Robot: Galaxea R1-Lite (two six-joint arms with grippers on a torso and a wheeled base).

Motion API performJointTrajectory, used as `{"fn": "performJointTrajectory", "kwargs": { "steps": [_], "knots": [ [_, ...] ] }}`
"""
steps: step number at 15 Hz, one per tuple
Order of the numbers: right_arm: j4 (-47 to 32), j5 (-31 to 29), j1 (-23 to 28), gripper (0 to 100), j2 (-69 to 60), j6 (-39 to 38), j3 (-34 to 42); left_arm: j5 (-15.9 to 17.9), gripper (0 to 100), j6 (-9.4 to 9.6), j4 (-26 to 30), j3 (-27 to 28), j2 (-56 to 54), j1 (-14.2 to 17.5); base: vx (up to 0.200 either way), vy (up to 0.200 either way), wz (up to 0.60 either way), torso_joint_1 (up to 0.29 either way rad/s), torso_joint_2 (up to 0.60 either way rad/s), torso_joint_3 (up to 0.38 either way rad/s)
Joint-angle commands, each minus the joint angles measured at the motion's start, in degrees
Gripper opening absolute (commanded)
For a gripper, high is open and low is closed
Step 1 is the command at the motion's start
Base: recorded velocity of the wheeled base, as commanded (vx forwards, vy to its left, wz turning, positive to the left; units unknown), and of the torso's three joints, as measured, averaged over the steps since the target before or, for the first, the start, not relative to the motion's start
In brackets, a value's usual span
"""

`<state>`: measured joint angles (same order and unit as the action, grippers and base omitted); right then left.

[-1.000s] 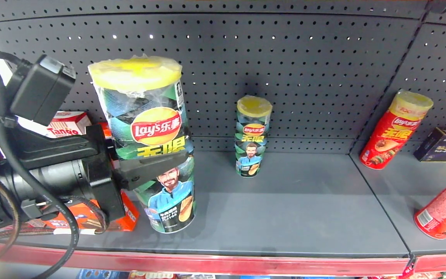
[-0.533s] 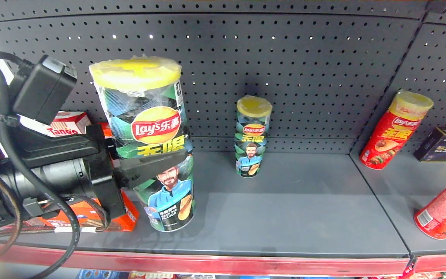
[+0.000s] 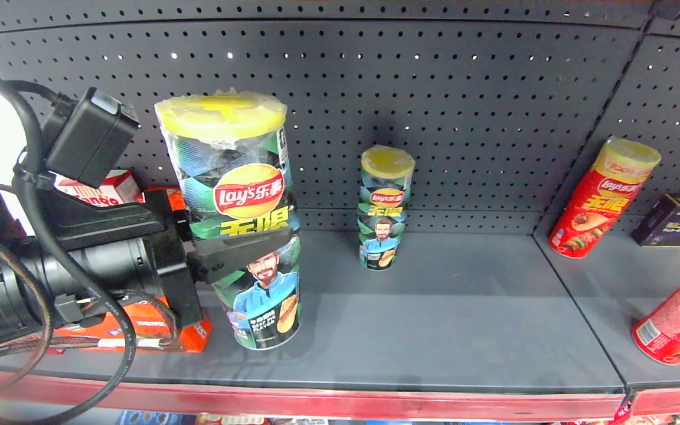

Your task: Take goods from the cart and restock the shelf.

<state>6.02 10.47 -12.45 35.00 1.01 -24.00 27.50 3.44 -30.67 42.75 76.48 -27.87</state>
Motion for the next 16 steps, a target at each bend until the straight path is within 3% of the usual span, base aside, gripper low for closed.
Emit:
{"fn": "performJointTrajectory", "kwargs": {
  "steps": [1,4,7,9,10,14,16],
  "knots": [
    [7.3,2.6,-3.0,100,16.3,-0.3,-4.1,0.0,0,-0.01,0.0,0.1,0.4,0.0,0.0,0.0,0.0,0.0,0.0,0.0],
    [11.2,4.1,-3.5,100,25.2,0.7,-7.6,0.1,0,-0.01,0.0,0.2,0.6,0.0,0.0,0.0,0.0,0.0,0.0,0.0],
    [25.5,9.7,-2.2,100,37.9,2.1,-10.1,0.1,0,-0.01,-0.1,0.3,1.1,0.0,0.0,0.0,0.0,0.0,0.0,0.0],
    [29.0,11.9,-2.5,100,43.5,3.8,-13.6,0.1,0,-0.01,0.0,0.5,1.1,0.0,0.0,0.0,0.0,0.0,0.0,0.0],
    [30.0,18.9,-2.2,100,47.5,6.6,-16.6,0.2,0,-0.01,0.0,0.5,1.1,0.0,0.0,0.0,0.0,0.0,0.0,0.0],
    [30.1,30.8,-2.8,100,55.4,11.1,-25.0,0.2,0,-0.1,0.0,0.4,1.1,0.0,0.0,0.0,0.0,0.0,0.0,0.0],
    [30.1,37.3,-3.3,100,59.9,11.5,-30.8,4.1,0,-0.1,0.0,-0.1,1.1,0.1,0.0,0.0,0.0,0.0,0.0,0.0]
  ]
}}
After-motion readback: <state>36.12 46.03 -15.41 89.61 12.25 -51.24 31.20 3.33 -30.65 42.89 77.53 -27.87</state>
